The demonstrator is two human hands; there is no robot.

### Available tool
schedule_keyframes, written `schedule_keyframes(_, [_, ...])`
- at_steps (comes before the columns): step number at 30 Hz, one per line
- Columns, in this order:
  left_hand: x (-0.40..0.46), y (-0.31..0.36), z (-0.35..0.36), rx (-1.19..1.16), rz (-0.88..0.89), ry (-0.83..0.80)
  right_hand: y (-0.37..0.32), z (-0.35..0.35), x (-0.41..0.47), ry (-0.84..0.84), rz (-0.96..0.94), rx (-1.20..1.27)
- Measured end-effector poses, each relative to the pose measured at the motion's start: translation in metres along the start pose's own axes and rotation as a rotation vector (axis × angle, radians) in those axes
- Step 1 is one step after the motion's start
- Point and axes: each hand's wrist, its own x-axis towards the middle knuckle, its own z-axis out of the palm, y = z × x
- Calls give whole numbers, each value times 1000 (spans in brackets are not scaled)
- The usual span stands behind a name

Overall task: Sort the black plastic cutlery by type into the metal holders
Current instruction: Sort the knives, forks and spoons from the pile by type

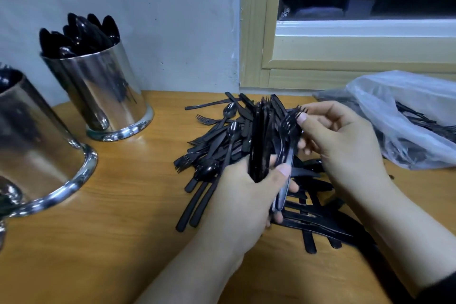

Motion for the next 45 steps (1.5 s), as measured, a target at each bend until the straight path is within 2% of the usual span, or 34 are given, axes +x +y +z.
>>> schedule_keyframes(6, [-2,1,-9,44,42,0,-7,6,-6,10,-82,-110])
schedule_keyframes(9, [-4,0,-36,5,96,128,-12,6,-8,-6,-102,-214])
schedule_keyframes(13, [-10,-9,-98,9,100,331,-25,19,-9,-167,-125,-607])
schedule_keyframes(15, [-11,-14,-124,32,93,375,-35,41,-13,-244,-157,-665])
schedule_keyframes(17, [-9,-18,-140,53,92,392,-41,68,-17,-339,-167,-713])
schedule_keyframes(21, [1,-23,-150,8,95,439,-34,121,-14,-576,-211,-986])
schedule_keyframes(27, [8,-28,-149,17,95,429,-10,152,-15,-679,-212,-1212])
schedule_keyframes(35, [8,-25,-146,30,94,435,-5,140,-15,-618,-351,-1110])
schedule_keyframes(38, [7,-25,-147,11,103,443,-18,133,-6,-478,-479,-923])
schedule_keyframes(42, [5,-21,-145,20,112,445,-52,122,-1,-191,-351,-564])
schedule_keyframes(45, [5,-21,-144,54,98,458,-63,115,2,-143,-222,-344])
